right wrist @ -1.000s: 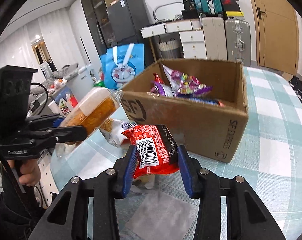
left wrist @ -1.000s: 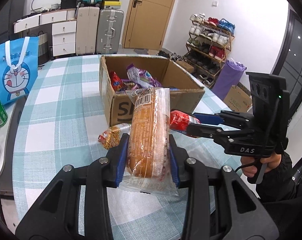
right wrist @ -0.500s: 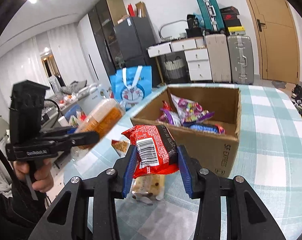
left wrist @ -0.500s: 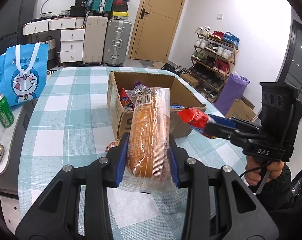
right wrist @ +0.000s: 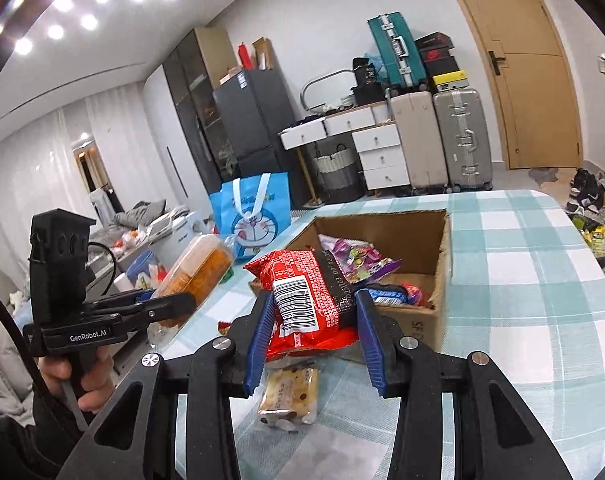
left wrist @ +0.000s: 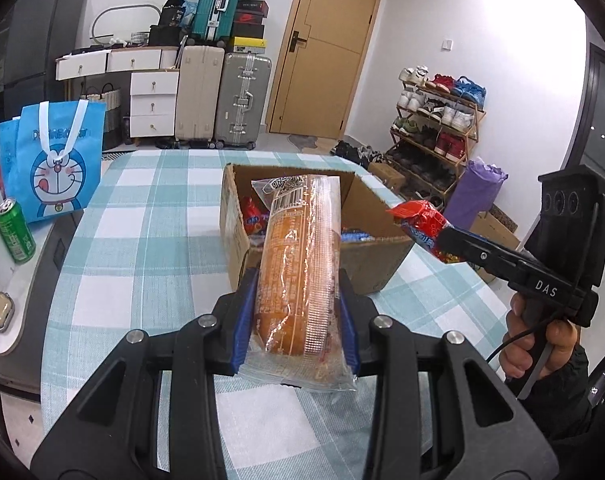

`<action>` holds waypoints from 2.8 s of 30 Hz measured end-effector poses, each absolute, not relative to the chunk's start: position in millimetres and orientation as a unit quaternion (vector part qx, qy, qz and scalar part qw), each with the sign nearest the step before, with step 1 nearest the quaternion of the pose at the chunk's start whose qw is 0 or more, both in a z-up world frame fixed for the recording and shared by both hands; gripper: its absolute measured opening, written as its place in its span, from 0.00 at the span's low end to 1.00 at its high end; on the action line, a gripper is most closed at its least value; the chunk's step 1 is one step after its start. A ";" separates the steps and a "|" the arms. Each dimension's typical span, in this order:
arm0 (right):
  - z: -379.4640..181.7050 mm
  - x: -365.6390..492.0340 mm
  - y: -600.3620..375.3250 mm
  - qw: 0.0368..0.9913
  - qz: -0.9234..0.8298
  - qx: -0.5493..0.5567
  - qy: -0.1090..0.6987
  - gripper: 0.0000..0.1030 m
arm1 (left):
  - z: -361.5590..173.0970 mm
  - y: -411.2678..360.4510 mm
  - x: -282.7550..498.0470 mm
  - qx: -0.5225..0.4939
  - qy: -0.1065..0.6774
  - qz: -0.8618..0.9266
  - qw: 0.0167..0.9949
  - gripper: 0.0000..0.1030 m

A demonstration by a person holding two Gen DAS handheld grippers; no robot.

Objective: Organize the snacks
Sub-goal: 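Carry the bread pack and red wafer pack over the box, then open both grippers to drop the bread and wafer packs into the box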

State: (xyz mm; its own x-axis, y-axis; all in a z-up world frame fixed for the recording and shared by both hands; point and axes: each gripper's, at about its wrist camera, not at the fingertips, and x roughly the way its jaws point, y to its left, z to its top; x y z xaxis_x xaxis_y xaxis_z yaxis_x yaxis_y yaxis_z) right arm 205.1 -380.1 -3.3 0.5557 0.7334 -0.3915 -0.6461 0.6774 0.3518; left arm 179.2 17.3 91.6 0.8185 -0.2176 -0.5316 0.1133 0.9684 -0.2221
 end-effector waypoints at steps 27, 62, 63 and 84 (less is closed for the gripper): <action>2.7 261.1 -380.7 0.888 0.341 0.139 0.277 0.40 | 101.7 3.7 298.3 -0.074 0.292 -0.049 0.952 0.32; -20.0 300.9 -365.2 0.890 0.312 0.130 0.307 0.40 | 54.6 9.1 365.0 -0.044 0.319 -0.003 0.947 0.33; -19.7 302.1 -364.4 0.890 0.310 0.130 0.308 0.40 | 54.9 9.5 366.1 -0.046 0.320 -0.002 0.946 0.33; -17.6 293.6 -374.0 0.894 0.308 0.110 0.307 0.65 | 61.4 9.3 348.0 -0.047 0.330 -0.030 0.942 0.80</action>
